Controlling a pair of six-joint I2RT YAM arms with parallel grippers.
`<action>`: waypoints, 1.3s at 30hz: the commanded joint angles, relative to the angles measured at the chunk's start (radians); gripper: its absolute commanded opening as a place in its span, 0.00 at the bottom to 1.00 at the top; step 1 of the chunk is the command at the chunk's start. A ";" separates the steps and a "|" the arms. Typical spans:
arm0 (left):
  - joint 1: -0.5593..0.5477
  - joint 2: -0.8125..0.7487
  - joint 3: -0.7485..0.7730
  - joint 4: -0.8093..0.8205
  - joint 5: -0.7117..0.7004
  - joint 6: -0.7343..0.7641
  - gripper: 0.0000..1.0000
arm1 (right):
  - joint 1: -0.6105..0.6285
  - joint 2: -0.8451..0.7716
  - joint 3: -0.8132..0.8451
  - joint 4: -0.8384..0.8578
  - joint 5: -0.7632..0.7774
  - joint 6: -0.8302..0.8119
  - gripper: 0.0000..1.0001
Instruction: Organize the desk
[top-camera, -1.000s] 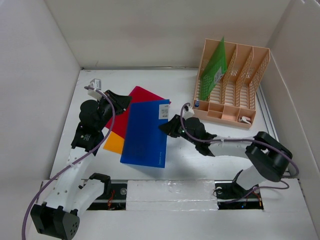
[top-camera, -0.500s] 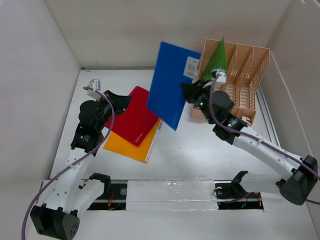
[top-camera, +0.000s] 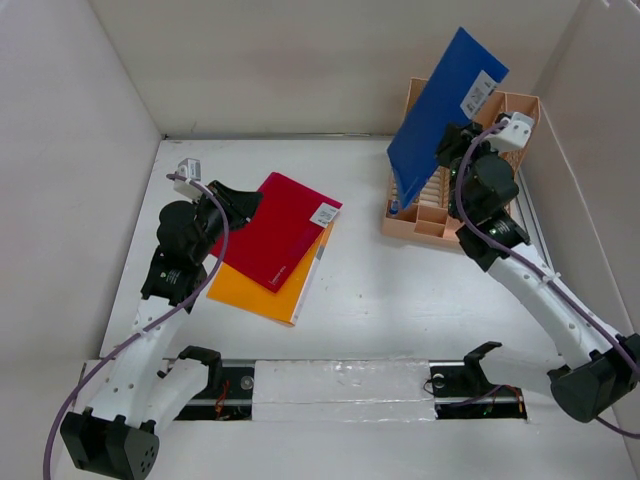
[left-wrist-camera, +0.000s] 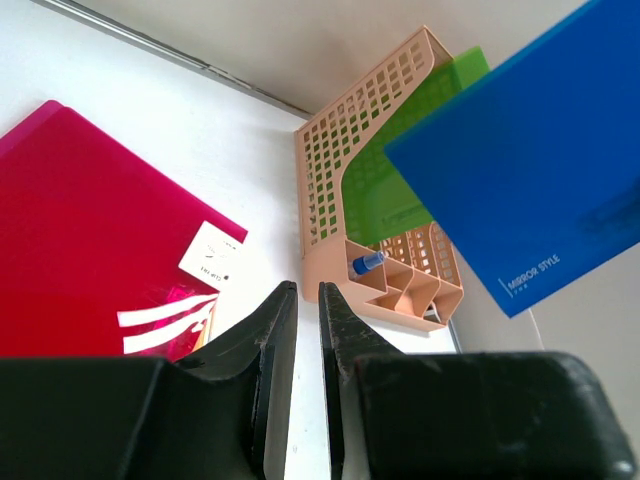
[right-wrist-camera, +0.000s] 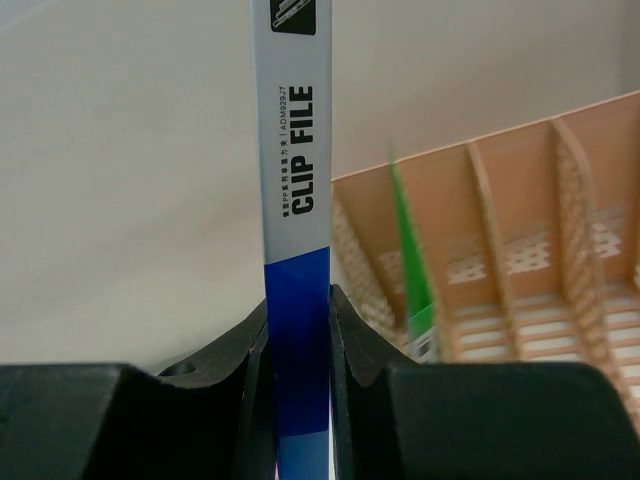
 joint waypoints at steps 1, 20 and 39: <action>0.007 -0.011 0.031 0.029 0.008 0.007 0.12 | -0.055 0.004 0.050 0.122 0.031 -0.069 0.00; 0.007 0.008 0.017 0.049 0.030 -0.011 0.12 | -0.121 0.312 -0.019 0.768 0.085 -0.403 0.00; 0.007 0.072 0.003 0.057 0.044 -0.002 0.12 | -0.058 0.630 -0.174 1.109 0.174 -0.449 0.00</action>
